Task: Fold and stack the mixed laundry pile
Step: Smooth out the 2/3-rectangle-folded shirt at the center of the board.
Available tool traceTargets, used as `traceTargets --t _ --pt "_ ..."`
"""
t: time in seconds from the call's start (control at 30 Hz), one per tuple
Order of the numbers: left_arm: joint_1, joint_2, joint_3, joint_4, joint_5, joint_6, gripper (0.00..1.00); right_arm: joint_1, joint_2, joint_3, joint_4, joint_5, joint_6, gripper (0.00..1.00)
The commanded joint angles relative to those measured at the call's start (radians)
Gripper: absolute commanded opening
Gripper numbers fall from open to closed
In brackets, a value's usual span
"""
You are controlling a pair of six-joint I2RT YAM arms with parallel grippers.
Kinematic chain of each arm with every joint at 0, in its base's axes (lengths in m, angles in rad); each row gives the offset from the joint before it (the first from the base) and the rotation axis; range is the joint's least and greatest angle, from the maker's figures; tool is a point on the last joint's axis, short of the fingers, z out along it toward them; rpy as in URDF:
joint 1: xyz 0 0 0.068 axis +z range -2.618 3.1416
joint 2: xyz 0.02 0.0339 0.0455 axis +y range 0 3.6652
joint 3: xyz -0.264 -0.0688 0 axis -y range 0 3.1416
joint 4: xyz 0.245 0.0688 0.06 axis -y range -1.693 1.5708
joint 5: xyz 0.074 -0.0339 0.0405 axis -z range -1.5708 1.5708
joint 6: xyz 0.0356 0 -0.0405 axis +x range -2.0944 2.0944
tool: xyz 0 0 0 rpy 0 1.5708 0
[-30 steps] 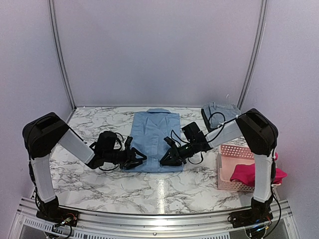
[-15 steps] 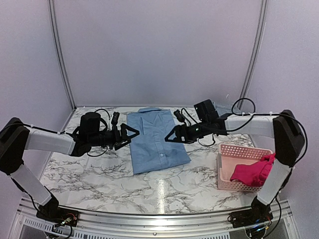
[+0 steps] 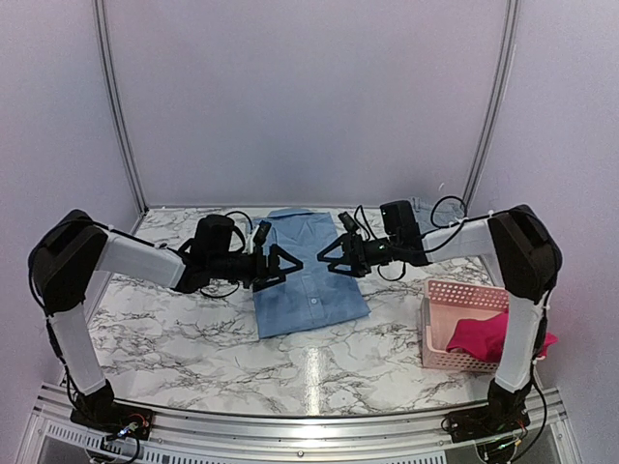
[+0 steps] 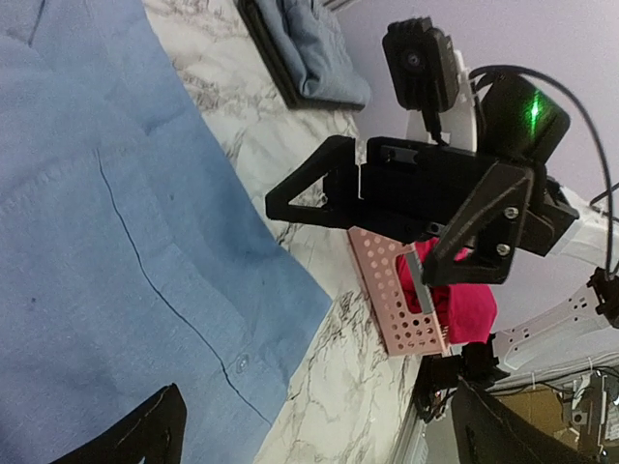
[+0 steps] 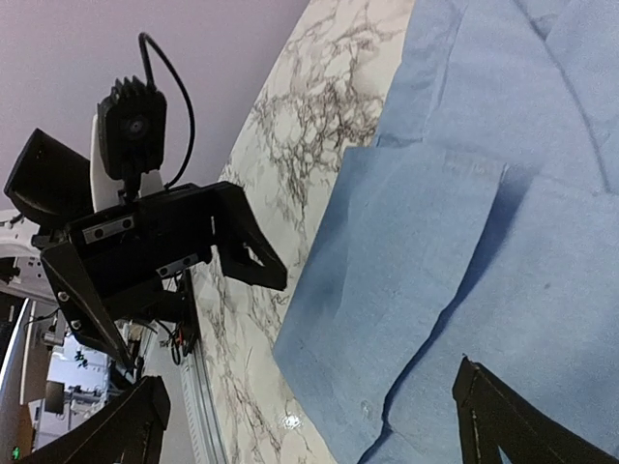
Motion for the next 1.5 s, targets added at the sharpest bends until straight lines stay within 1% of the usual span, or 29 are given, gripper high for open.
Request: traceTargets --t 0.0,0.17,0.3,0.4,0.5,0.6,0.67,0.73,0.83,1.03,1.2,1.33,1.43,1.47 --pt "-0.012 0.126 0.086 0.011 0.066 -0.018 0.99 0.023 0.079 0.027 0.06 -0.113 0.05 0.98" --pt "0.002 0.307 0.211 0.017 0.032 -0.065 0.99 0.015 0.203 0.052 -0.012 -0.068 -0.001 0.98" --pt "0.029 0.373 0.21 0.018 -0.02 -0.118 0.99 0.018 0.27 0.042 0.018 -0.046 0.028 0.99" --pt "0.037 0.34 0.155 0.008 -0.027 -0.12 0.99 0.028 0.259 -0.002 0.054 -0.043 0.06 0.98" --pt "0.037 0.267 0.12 0.004 0.011 -0.114 0.99 0.051 0.188 -0.047 0.073 -0.045 0.071 0.98" --pt "0.042 0.191 0.119 -0.011 0.035 -0.09 0.99 0.056 0.105 -0.064 0.093 -0.049 0.092 0.99" --pt "0.048 0.177 0.15 -0.044 0.037 -0.065 0.99 0.048 0.071 -0.042 0.073 -0.045 0.073 0.99" --pt "0.054 0.199 0.199 -0.086 0.035 -0.04 0.99 0.041 0.067 -0.001 0.012 -0.039 0.035 0.98" --pt "0.064 0.273 0.266 -0.092 0.038 -0.039 0.97 0.04 0.116 0.068 -0.039 -0.054 0.004 0.98" --pt "0.077 0.418 0.394 -0.092 0.023 -0.057 0.95 0.04 0.218 0.129 -0.012 -0.082 0.019 0.99" --pt "0.092 0.501 0.434 -0.095 -0.008 -0.075 0.93 0.049 0.301 0.13 0.025 -0.087 0.034 0.99" --pt "0.104 0.477 0.414 -0.096 0.004 -0.069 0.94 0.08 0.308 0.087 0.07 -0.095 0.058 0.99" --pt "0.107 0.381 0.376 -0.097 0.015 -0.053 0.97 0.1 0.256 0.02 0.116 -0.092 0.086 0.99" --pt "0.11 0.335 0.358 -0.103 0.008 -0.04 0.99 0.102 0.227 0.001 0.108 -0.088 0.083 0.98"
